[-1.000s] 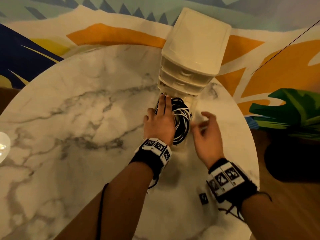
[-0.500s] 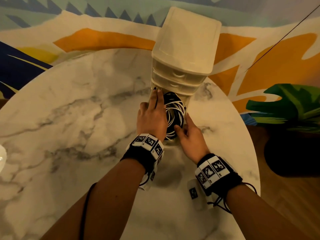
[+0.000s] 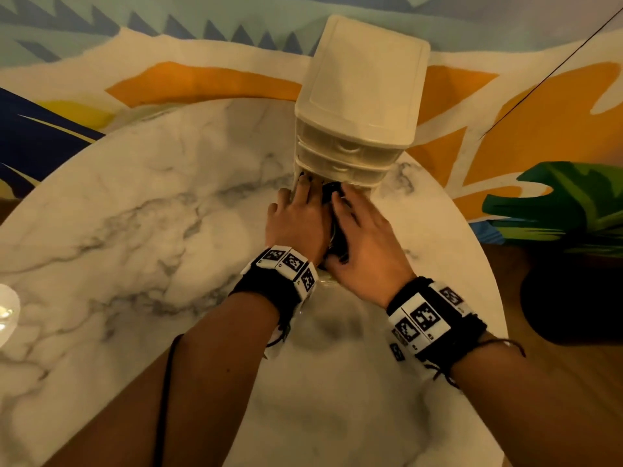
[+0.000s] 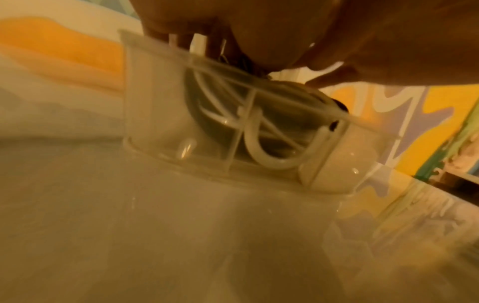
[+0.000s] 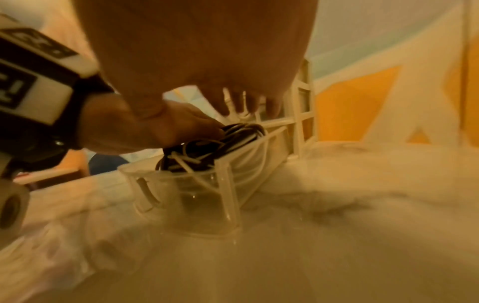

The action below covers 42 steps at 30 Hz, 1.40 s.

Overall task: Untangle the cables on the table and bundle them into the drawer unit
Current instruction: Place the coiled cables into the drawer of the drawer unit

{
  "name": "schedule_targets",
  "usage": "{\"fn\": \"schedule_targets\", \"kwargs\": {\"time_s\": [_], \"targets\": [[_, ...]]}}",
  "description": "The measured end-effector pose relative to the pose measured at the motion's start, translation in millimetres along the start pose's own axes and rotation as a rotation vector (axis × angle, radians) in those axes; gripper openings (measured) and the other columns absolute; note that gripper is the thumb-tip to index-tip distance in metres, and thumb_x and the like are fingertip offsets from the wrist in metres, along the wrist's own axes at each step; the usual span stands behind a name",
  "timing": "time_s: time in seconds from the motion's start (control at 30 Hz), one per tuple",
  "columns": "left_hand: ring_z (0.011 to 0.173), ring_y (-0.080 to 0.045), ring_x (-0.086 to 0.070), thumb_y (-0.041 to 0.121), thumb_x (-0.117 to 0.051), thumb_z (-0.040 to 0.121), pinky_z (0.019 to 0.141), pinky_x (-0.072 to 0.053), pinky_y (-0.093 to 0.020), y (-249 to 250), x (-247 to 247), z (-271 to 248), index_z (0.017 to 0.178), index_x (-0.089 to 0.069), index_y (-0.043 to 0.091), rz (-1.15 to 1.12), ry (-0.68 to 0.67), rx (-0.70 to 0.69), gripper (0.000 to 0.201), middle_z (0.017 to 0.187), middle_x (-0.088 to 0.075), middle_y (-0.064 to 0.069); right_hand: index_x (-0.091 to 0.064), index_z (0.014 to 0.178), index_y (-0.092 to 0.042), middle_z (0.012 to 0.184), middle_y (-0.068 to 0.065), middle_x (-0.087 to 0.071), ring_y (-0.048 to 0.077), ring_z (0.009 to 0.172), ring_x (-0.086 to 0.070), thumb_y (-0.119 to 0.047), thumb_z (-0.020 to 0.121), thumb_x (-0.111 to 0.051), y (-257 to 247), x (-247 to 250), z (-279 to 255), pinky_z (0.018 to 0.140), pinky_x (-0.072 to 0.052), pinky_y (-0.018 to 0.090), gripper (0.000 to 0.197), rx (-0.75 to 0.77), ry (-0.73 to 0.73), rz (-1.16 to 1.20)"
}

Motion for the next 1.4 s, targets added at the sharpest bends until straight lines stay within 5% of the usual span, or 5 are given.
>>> {"fn": "schedule_targets", "kwargs": {"time_s": [0.13,0.23,0.43,0.93,1.4], "targets": [[0.131,-0.027,-0.033,0.039,-0.034,0.096,0.099,-0.035,-0.044,-5,-2,2,0.142,-0.032,0.023,-0.072,0.004,-0.025,0.049,0.152,-0.028,0.003,0.005,0.151,-0.011,0.159,0.006,0.014,0.020,0.146,0.017,-0.082,0.063,-0.055,-2,-31,-1,0.120,0.000,0.040,0.128,0.061,-0.292,-0.123],[0.134,-0.024,-0.031,0.038,-0.033,0.097,0.103,-0.032,-0.043,-7,-4,4,0.144,-0.028,0.027,-0.122,-0.018,-0.029,0.049,0.155,-0.023,0.006,0.008,0.151,-0.008,0.158,0.009,0.018,0.024,0.146,0.017,-0.082,0.056,-0.061,-2,-34,0,0.120,0.000,0.040,0.138,0.049,-0.285,-0.227],[0.143,-0.024,-0.013,0.034,-0.029,0.099,0.113,-0.018,-0.042,-1,-7,3,0.149,-0.015,0.025,-0.107,-0.090,-0.016,0.052,0.158,-0.009,0.003,0.000,0.151,-0.008,0.160,0.011,0.004,0.026,0.148,0.004,-0.068,0.056,-0.070,-3,-30,5,0.120,-0.011,0.043,0.132,0.024,-0.244,-0.222],[0.146,-0.022,-0.002,0.035,-0.030,0.097,0.119,-0.007,-0.036,12,-11,-12,0.150,-0.005,0.008,0.127,-0.184,-0.153,0.065,0.158,-0.001,-0.010,0.009,0.151,-0.013,0.160,0.010,0.010,0.025,0.147,0.011,-0.054,0.063,-0.075,4,-36,19,0.120,0.000,0.038,0.128,-0.006,-0.303,-0.156],[0.145,-0.022,0.013,0.037,-0.018,0.101,0.119,0.003,-0.040,25,-14,-18,0.149,0.005,0.009,0.099,-0.201,-0.112,0.060,0.157,0.014,-0.008,0.004,0.151,-0.006,0.158,0.013,0.013,0.023,0.147,0.012,-0.057,0.093,-0.035,23,-33,-4,0.121,-0.006,0.039,0.086,-0.083,-0.267,-0.190]]}}
Point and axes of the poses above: each hand's wrist, its own z-axis towards the middle knuckle, its own x-axis out of the back of the hand, y = z × x, the point moved 10 cm from there along z, towards the middle knuckle
